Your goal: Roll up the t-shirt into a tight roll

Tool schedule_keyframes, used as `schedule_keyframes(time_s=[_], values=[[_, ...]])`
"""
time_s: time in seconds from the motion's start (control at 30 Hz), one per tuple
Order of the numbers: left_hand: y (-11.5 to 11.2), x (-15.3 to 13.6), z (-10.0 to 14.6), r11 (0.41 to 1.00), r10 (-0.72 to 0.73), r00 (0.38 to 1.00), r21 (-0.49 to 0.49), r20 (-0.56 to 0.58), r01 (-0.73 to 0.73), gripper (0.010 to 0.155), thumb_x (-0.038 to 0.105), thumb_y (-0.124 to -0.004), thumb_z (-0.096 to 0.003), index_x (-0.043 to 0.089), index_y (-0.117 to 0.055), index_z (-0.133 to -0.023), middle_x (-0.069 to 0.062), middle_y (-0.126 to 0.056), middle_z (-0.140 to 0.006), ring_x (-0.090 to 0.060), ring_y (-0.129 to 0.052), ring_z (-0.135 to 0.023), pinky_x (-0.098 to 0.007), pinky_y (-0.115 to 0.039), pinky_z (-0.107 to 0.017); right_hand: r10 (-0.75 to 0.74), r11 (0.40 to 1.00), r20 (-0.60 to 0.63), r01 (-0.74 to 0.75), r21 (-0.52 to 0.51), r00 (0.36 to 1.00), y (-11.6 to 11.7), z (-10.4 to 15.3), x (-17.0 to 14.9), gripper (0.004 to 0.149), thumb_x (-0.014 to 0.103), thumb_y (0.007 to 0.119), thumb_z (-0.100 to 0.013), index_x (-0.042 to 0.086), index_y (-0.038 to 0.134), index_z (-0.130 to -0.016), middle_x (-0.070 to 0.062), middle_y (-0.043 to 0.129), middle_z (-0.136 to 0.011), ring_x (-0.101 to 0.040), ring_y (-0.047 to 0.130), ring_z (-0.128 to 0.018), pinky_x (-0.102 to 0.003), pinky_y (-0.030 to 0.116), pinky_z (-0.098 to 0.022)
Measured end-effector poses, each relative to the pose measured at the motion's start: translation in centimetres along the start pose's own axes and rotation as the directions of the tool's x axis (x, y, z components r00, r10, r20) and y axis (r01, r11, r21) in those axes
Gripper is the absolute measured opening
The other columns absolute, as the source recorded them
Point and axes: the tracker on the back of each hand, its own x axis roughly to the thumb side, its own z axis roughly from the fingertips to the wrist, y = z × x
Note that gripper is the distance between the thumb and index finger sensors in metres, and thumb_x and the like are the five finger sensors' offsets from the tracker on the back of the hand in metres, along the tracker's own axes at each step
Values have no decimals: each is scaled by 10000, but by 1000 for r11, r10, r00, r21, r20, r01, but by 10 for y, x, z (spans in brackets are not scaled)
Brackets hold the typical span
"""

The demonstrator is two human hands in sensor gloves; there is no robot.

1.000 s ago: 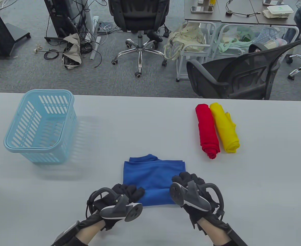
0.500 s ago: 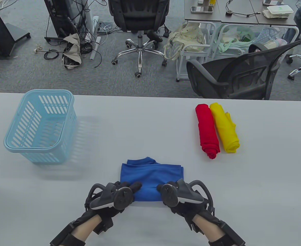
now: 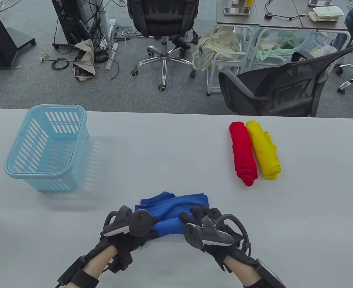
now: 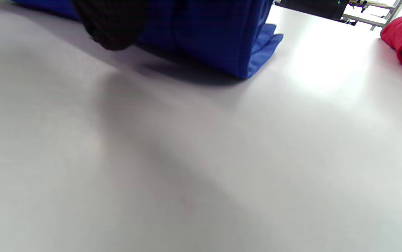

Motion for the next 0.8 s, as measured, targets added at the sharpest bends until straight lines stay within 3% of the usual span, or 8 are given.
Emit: schedule_keyframes(time_s=[0.07,0.17,0.27,0.4,0.5,0.63,0.7,0.8], values=[[-2,0,3,999,8,1000,35,-15,-7,607,445,-566,-548,185,-529,-1096,-71,-935,-806,-235,-973,-608,-493,-805,-584,-21,1000,0,21,21,1000,2,-5,0,765,452,661,-626,283,156,-1175,-121,349,-1197,-400,497,-1073,-587,469,-745],[-10,12,9,957,-282,959,69,-25,283,688,570,-518,-519,383,-252,-1125,-170,-596,-1113,-329,-784,-881,-565,-654,-715,-157,987,25,156,40,987,-3,-7,-9,704,432,658,-630,255,265,-1186,-125,501,-1146,-368,656,-980,-548,567,-705],[-16,22,6,863,-498,866,80,-44,500,792,652,-573,-462,350,-277,-1132,-194,-407,-1173,-380,-586,-1025,-608,-547,-768,-320,945,64,313,94,945,-1,-8,-20,696,442,669,-619,223,331,-1186,-136,582,-1097,-347,739,-896,-521,625,-666],[-19,30,1,777,-614,788,137,-46,614,669,549,-638,-496,277,-506,-1092,-34,-680,-1069,-253,-792,-932,-539,-665,-748,-450,887,91,434,156,888,0,-8,-24,699,476,649,-621,172,365,-1184,-148,650,-1047,-322,809,-809,-494,677,-620],[-10,29,3,843,-522,853,144,-13,518,616,511,-669,-486,243,-642,-1039,15,-885,-909,-189,-962,-767,-468,-808,-664,-346,936,52,340,90,937,-2,-3,-19,753,470,654,-630,174,254,-1194,-198,463,-1140,-414,631,-969,-567,553,-697],[-4,9,1,998,-58,996,-26,75,60,611,515,-703,-484,218,-704,-1018,-10,-959,-814,-188,-1006,-648,-463,-838,-609,-129,992,26,129,1,991,-7,3,-5,881,472,741,-601,239,118,-1180,-210,187,-1191,-479,311,-1103,-643,352,-754],[-6,0,0,988,124,990,-99,71,-117,618,495,-697,-505,172,-682,-1032,-52,-959,-799,-225,-991,-615,-487,-809,-592,-61,998,16,61,-3,998,-4,1,3,899,480,770,-583,223,152,-1183,-178,262,-1195,-450,399,-1100,-643,397,-750],[-5,4,8,1000,-4,1000,20,24,3,656,510,-638,-525,206,-549,-1100,-85,-909,-871,-267,-956,-675,-516,-771,-620,-46,998,12,45,38,999,2,-4,6,867,532,726,-581,212,184,-1178,-141,419,-1153,-363,613,-995,-563,540,-715]])
